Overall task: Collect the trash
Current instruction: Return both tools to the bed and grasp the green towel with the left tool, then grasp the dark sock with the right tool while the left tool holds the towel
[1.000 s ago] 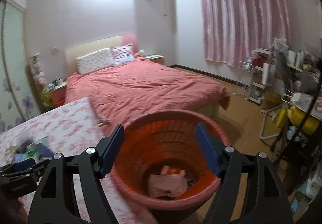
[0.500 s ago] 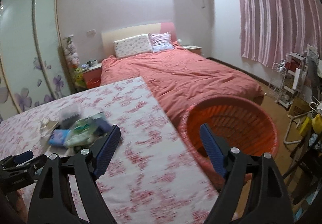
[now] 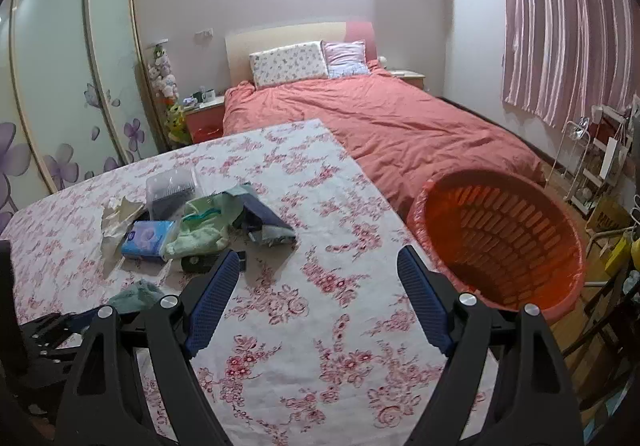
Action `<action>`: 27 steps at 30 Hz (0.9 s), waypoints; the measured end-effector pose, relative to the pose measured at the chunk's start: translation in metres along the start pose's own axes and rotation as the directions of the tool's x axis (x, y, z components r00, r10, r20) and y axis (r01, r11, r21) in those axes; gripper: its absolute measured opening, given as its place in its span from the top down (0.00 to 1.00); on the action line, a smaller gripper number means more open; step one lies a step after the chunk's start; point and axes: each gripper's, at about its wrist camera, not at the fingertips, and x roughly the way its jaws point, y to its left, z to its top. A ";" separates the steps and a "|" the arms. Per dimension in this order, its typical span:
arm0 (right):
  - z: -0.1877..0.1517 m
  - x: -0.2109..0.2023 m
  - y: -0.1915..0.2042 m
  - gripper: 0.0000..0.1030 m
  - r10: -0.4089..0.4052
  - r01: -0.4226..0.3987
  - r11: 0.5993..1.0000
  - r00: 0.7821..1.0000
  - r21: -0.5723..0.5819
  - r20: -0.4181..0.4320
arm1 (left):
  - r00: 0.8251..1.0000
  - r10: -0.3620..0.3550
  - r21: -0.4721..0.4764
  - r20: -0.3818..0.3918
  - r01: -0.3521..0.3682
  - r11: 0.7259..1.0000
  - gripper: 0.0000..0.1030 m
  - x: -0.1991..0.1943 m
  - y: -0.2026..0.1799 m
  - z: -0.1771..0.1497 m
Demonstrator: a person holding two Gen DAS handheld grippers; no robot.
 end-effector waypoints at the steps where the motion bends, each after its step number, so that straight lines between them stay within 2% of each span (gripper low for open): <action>1: -0.001 0.002 0.001 0.22 0.005 -0.005 1.000 1.000 0.000 -0.007 | 1.000 0.007 -0.003 -0.002 -0.007 1.000 0.44 0.002 -0.001 0.000; 2: -0.002 0.004 0.003 0.22 0.008 -0.008 1.000 1.000 -0.002 -0.013 | 1.000 0.013 -0.004 0.000 -0.013 1.000 0.45 0.003 -0.001 0.001; 5: -0.004 0.009 0.006 0.22 0.017 -0.017 1.000 0.999 -0.009 -0.028 | 1.000 0.014 -0.009 -0.002 -0.014 1.000 0.64 0.006 -0.002 0.005; 6: -0.004 0.010 0.007 0.22 0.019 -0.020 1.000 0.999 -0.010 -0.032 | 1.000 0.011 -0.011 -0.002 -0.011 1.000 0.75 0.007 -0.002 0.005; 7: -0.004 0.012 0.008 0.22 0.024 -0.024 1.000 0.999 -0.012 -0.037 | 1.000 0.010 -0.013 -0.004 -0.010 1.000 0.83 0.008 -0.001 0.006; 13: -0.005 0.022 0.013 0.22 0.039 -0.041 0.999 0.998 -0.033 -0.054 | 0.999 -0.030 -0.058 0.042 0.032 0.998 0.89 -0.002 0.011 0.007; 21: 0.010 0.048 0.020 0.22 0.039 -0.041 0.998 0.998 -0.049 -0.054 | 0.994 -0.001 -0.099 0.112 0.012 0.995 0.89 -0.024 0.025 0.026; 27: 0.023 0.075 0.023 0.29 0.076 -0.080 0.996 0.992 -0.037 -0.099 | 0.992 0.011 -0.122 0.125 0.005 0.992 0.89 -0.026 0.034 0.038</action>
